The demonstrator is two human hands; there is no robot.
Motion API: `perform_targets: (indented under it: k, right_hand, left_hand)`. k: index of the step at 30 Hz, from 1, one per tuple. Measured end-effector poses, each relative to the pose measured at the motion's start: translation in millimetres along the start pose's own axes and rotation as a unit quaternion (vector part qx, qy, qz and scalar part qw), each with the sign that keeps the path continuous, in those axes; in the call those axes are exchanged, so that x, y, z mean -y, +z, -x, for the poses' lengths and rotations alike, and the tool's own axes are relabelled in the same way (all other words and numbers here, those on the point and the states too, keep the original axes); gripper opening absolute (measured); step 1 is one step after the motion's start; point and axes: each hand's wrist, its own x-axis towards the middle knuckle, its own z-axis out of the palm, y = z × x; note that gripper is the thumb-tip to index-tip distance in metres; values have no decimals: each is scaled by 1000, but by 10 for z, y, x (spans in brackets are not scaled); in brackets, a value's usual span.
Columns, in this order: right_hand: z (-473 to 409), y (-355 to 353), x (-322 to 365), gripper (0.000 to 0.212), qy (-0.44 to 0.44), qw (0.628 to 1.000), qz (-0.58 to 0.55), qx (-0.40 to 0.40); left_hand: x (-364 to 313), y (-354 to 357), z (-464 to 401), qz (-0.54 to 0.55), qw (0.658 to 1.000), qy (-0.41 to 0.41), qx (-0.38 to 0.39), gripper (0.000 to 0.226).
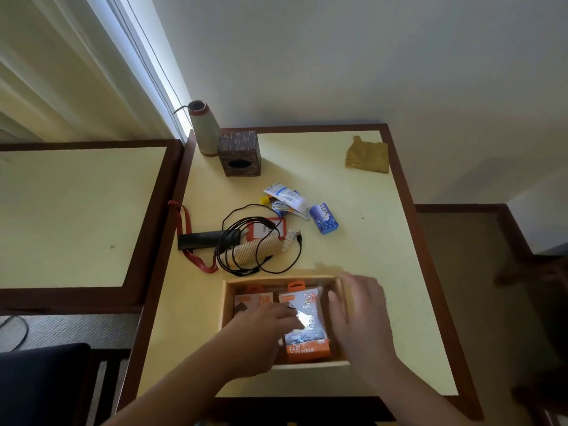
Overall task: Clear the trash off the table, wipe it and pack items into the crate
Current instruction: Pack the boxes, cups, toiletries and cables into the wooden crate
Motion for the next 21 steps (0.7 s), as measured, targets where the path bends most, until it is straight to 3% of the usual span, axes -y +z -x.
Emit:
perform_targets:
  k: [3,5,7,10,13,21]
  right_hand:
    - [118,-38,75,23,-58,980,26,187]
    - [159,43,112,51,-55,950,68,300]
    - [117,147,209,76,-24,925,123,359]
    - [2,342,360,95,50,917,145,368]
    - [-45,547,390,100,110,913,130,371]
    - [-56,678,402,103,94,912,126,380]
  left_hand:
    - [32,26,231,19,988,-91,-124,42]
    - [63,93,383,33,974,-136,-176,39]
    - [135,189,477,68,956,-184,-218,48]
    - [256,302,499,95,938,-236,-235,69]
    - [311,448,433,116,940,-232,-221,80]
    - [347,664,360,125,936,-224,-241,74]
